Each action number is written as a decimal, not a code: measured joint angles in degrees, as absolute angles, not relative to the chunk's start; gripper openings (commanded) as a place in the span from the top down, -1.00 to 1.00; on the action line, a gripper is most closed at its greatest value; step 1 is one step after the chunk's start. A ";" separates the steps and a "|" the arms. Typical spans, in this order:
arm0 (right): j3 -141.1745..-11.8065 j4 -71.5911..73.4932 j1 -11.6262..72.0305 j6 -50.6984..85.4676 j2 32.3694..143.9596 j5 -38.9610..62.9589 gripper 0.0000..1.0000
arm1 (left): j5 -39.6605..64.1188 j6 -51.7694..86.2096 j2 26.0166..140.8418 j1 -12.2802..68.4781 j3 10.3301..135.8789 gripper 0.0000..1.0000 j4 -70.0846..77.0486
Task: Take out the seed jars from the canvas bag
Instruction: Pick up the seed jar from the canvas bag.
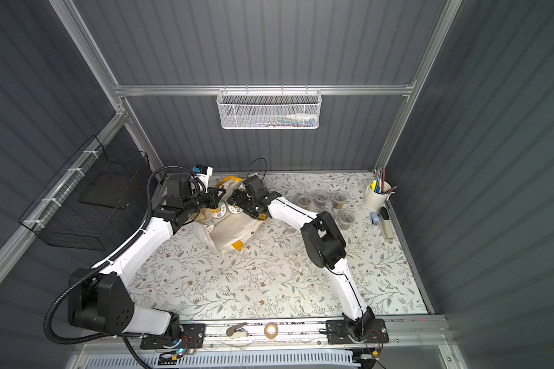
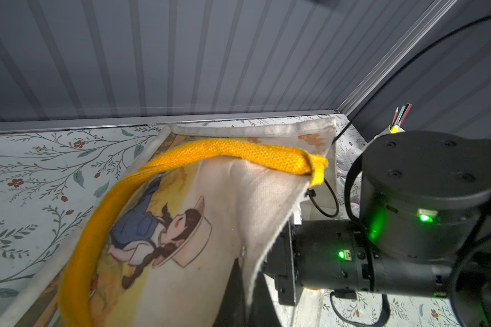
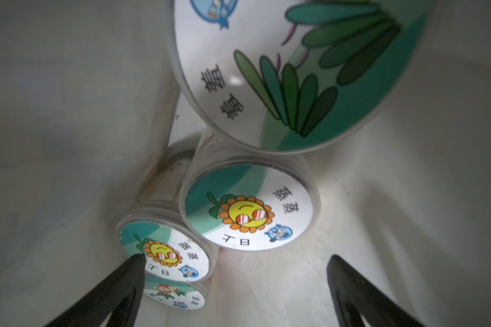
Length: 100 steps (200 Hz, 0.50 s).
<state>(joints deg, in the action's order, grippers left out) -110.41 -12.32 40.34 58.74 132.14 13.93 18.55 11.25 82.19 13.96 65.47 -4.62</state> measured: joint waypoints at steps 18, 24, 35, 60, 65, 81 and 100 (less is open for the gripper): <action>-111.59 -12.32 40.36 58.76 133.23 13.65 -0.98 | 18.57 11.25 82.17 13.96 65.47 1.00 -4.62; -111.92 -12.36 40.38 58.74 133.60 13.52 -0.98 | 18.55 11.25 82.17 13.96 65.43 1.00 -4.60; -112.55 -12.62 40.40 58.74 134.19 13.39 -0.98 | 18.57 11.27 82.17 13.96 65.30 1.00 -4.47; -113.80 -13.61 40.42 58.74 134.93 13.08 -0.98 | 18.68 11.27 82.06 13.96 65.04 1.00 -4.16; -114.13 -13.76 40.45 58.74 135.09 13.06 -0.98 | 18.70 11.27 82.04 13.96 65.01 1.00 -4.14; -115.22 -13.80 40.45 58.74 135.83 13.04 -0.99 | 18.70 11.42 81.97 13.96 64.95 1.00 -4.03; -115.77 -13.74 40.51 58.72 136.53 12.99 -0.98 | 18.70 11.66 81.97 13.96 64.95 1.00 -3.92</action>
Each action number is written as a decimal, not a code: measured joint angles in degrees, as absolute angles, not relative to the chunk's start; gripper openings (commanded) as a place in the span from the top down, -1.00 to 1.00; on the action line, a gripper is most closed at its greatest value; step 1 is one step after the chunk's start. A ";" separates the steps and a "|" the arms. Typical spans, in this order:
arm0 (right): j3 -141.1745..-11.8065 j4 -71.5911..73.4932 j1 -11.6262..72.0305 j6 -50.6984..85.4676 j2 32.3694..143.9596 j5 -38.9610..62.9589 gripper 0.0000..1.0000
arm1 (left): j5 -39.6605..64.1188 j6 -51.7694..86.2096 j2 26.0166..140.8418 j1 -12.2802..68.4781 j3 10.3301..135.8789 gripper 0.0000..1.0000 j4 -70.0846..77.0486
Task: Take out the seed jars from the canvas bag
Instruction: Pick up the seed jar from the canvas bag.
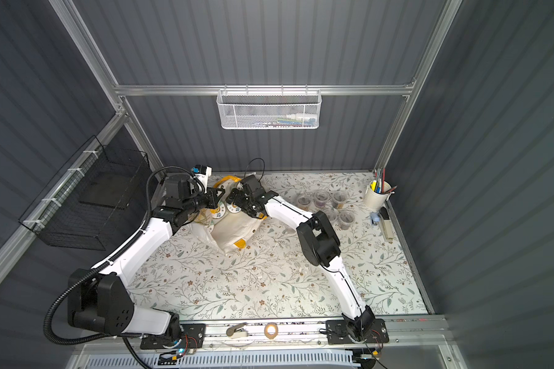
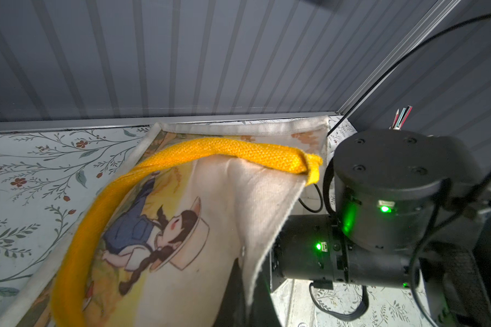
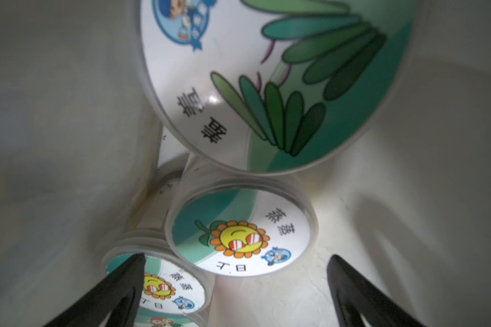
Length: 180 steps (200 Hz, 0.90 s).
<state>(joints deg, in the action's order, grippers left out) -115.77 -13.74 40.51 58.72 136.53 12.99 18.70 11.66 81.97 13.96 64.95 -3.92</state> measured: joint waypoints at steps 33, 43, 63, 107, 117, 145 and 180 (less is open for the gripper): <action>-118.78 -14.50 40.60 58.67 138.98 12.67 -0.98 | 18.65 11.90 81.97 13.96 64.95 1.00 -3.79; -119.74 -14.81 40.62 58.65 139.52 12.64 -0.98 | 18.63 11.90 81.97 13.93 64.95 1.00 -3.79; -121.27 -15.05 40.62 58.65 140.42 12.67 -0.98 | 18.48 11.92 81.97 13.89 64.95 1.00 -3.79; -124.27 -15.11 40.66 58.50 142.45 12.69 -0.98 | 18.06 12.27 81.97 13.89 64.86 1.00 -3.79; -124.99 -15.22 40.71 58.50 142.98 12.64 -0.98 | 18.09 12.29 81.97 13.91 64.84 1.00 -3.79; -125.95 -15.55 40.91 58.48 143.85 12.47 -0.97 | 18.11 12.32 81.97 13.91 64.84 1.00 -3.77; -128.55 -16.36 41.21 58.04 145.97 11.53 -0.94 | 18.35 12.58 81.97 13.91 64.84 1.00 -3.75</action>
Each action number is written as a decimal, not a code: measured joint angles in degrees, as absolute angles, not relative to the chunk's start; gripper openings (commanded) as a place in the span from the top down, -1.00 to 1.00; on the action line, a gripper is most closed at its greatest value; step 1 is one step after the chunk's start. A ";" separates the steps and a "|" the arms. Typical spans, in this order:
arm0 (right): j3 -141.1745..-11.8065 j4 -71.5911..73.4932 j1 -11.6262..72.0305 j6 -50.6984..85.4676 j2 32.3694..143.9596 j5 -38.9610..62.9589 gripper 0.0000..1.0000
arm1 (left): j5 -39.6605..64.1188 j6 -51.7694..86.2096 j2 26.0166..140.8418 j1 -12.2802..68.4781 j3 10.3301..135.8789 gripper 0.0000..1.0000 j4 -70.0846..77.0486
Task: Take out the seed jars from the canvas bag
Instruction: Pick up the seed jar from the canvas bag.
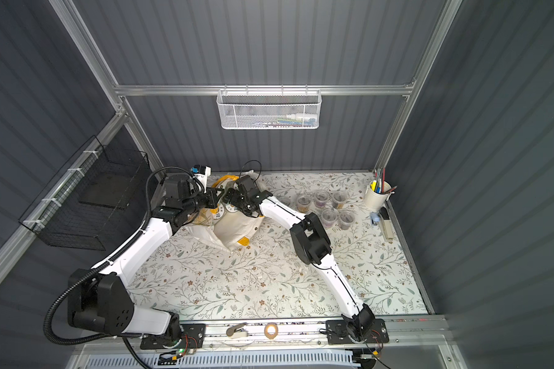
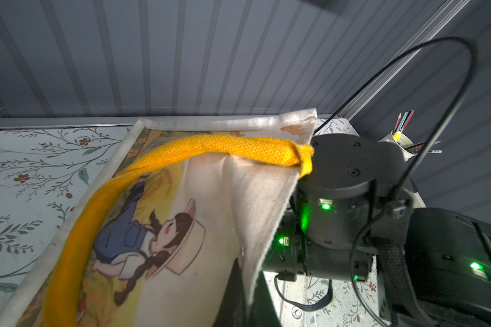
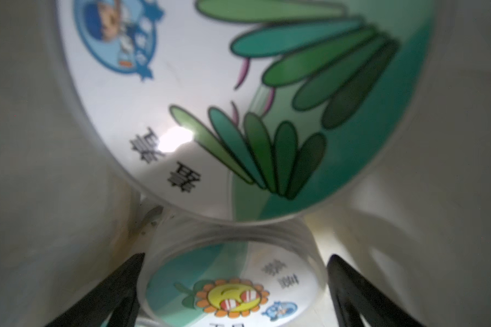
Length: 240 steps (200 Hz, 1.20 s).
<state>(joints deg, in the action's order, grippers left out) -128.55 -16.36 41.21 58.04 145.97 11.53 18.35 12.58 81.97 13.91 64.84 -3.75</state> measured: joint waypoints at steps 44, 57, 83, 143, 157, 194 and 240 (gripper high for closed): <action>-130.45 -16.12 41.60 58.02 147.70 11.07 -0.77 | 18.72 12.73 81.97 13.91 64.84 1.00 -3.75; -130.52 -16.12 41.63 57.84 147.72 10.94 -0.74 | 18.70 12.73 81.97 13.89 64.84 1.00 -3.75; -130.47 -16.03 41.63 57.12 147.70 10.94 -0.71 | 18.70 12.73 81.97 13.89 64.84 1.00 -3.77; -122.21 -14.26 41.56 49.91 142.12 9.98 -0.68 | 18.68 12.73 81.73 13.96 64.69 1.00 -3.73; -120.25 -15.07 41.50 47.68 140.05 9.63 -0.67 | 18.04 12.73 81.58 13.96 64.69 1.00 -3.73; -115.44 -16.36 41.23 43.09 133.99 9.85 -0.67 | 16.23 12.73 81.52 13.96 64.69 1.00 -3.73; -108.66 -16.34 41.17 38.22 125.99 11.53 -0.67 | 14.50 12.73 81.52 13.96 64.69 1.00 -3.75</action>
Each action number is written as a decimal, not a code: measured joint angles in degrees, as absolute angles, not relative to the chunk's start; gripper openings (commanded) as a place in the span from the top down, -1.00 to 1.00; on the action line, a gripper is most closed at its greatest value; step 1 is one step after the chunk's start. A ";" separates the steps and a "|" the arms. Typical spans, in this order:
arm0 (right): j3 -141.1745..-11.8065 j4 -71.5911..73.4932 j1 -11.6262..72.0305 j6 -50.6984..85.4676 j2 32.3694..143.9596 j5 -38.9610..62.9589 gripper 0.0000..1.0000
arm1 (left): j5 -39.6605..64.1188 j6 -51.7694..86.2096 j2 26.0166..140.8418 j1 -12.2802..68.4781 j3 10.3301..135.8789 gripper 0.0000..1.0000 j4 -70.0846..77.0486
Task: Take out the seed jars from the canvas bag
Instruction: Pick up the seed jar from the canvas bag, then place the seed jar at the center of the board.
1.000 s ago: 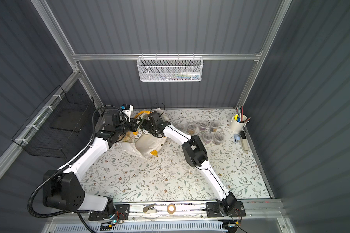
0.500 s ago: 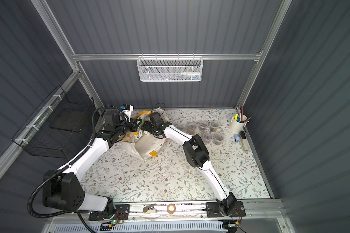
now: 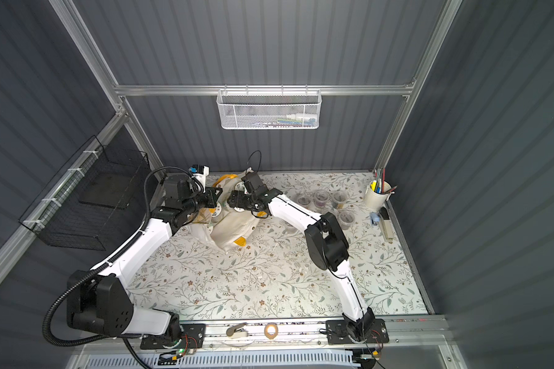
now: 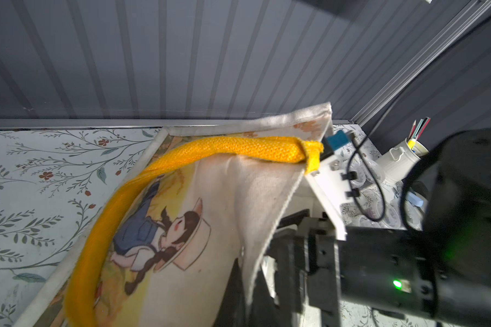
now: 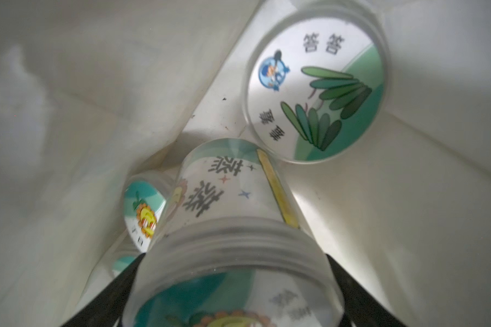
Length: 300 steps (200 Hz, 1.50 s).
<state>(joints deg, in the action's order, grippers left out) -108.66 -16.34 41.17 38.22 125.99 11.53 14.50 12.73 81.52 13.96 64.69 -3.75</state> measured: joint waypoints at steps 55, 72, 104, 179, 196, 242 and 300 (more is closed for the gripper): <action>-103.61 -16.32 40.71 32.34 117.89 17.37 -0.68 | 13.21 12.73 81.45 13.96 64.71 1.00 -3.75; -102.43 -16.49 40.34 30.72 115.70 19.44 -0.68 | 13.02 12.73 81.43 13.96 64.71 1.00 -3.77; -99.37 -18.44 39.72 26.68 111.22 21.74 -0.69 | 12.60 12.73 81.43 13.96 64.73 1.00 -3.77; -81.10 -22.31 38.33 17.37 95.09 22.20 -0.70 | 11.75 12.71 81.43 13.96 64.86 1.00 -3.79; -77.43 -23.86 37.67 15.42 91.88 20.47 -0.70 | 11.51 12.69 81.47 13.96 65.21 1.00 -3.99; -70.39 -30.33 33.47 11.88 84.62 14.28 -0.70 | 11.09 12.49 81.76 13.96 65.98 1.00 -4.75; -66.32 -40.10 23.55 11.20 79.64 6.39 -0.71 | 10.90 12.27 82.00 13.96 66.28 1.00 -5.04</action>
<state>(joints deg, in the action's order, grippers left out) -66.32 -40.10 23.55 11.20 79.64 6.39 10.90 12.27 82.00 13.96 66.28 -5.04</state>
